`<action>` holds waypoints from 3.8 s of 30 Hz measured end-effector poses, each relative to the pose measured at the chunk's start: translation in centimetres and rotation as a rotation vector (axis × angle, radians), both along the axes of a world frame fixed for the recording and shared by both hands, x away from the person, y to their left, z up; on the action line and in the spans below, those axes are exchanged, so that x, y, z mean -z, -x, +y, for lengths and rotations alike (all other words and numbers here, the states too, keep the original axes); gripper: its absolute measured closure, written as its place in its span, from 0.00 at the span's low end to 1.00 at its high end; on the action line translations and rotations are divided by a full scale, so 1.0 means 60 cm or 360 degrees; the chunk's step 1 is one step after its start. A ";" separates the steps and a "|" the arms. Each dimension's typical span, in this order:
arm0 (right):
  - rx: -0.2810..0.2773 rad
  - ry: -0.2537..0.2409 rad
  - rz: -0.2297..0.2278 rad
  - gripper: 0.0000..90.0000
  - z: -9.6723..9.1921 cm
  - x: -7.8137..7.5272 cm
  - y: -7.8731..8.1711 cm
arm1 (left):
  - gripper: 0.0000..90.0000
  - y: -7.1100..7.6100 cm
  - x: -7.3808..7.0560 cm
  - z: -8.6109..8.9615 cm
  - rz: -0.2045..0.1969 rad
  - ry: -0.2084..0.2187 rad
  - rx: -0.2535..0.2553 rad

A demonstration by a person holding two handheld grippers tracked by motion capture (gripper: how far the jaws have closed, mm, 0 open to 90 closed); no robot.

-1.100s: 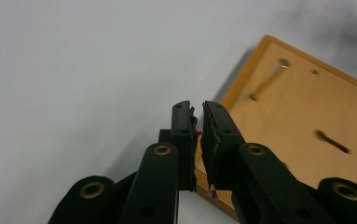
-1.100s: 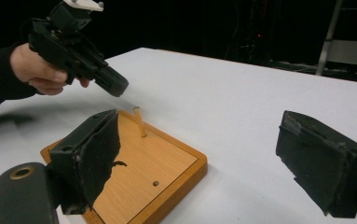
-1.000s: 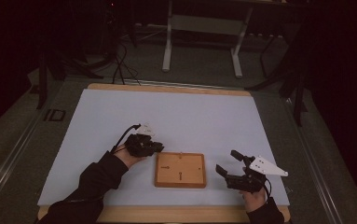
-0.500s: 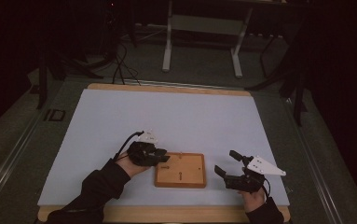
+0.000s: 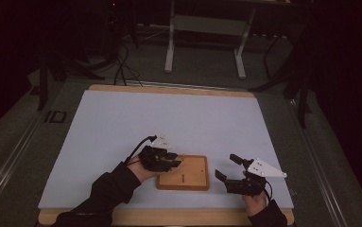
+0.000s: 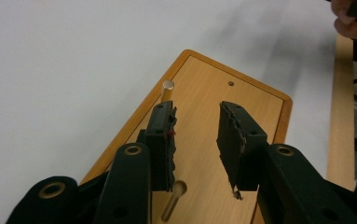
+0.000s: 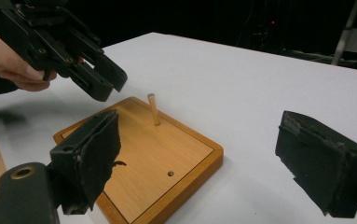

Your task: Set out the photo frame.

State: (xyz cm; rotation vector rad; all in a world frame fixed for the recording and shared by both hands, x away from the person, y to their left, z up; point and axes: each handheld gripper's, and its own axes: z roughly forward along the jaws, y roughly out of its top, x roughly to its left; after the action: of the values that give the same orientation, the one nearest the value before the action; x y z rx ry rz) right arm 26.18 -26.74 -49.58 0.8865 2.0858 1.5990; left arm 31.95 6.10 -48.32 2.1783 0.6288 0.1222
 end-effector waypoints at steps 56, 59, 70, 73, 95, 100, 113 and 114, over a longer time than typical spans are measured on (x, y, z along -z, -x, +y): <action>-0.0028 0.0038 0.0018 0.15 0.003 0.002 0.001 | 0.94 -0.063 0.035 -0.048 0.0097 -0.0132 -0.0017; -0.0005 0.0060 0.0012 0.15 0.003 -0.001 0.002 | 0.94 -0.067 0.034 -0.049 0.0111 -0.0138 -0.0003; -0.0145 0.0172 -0.0074 0.13 0.016 -0.009 0.015 | 0.94 -0.076 0.033 -0.047 0.0185 -0.0122 0.0005; -0.0191 0.0237 -0.0083 0.13 0.022 -0.008 0.016 | 0.94 -0.079 0.032 -0.047 0.0202 -0.0122 0.0009; -0.0384 0.0696 -0.0148 0.21 0.056 -0.002 0.031 | 0.94 -0.106 0.034 -0.041 0.0335 -0.0068 0.0060; -0.0401 0.0905 -0.0254 0.23 0.068 0.005 0.041 | 0.94 -0.111 0.035 -0.040 0.0356 -0.0060 0.0075; -0.0421 0.1479 -0.0691 0.36 0.110 0.039 0.084 | 0.94 -0.120 0.037 -0.038 0.0414 -0.0035 0.0082; -0.0431 0.1524 -0.0732 0.40 0.111 0.043 0.086 | 0.94 -0.120 0.037 -0.038 0.0419 -0.0029 0.0079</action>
State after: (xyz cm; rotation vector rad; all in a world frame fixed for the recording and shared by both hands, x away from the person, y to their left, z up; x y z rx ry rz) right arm 20.99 -20.07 -52.13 -0.0866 2.2627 0.6093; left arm 39.15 3.84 -50.53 2.2448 0.7211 -0.1895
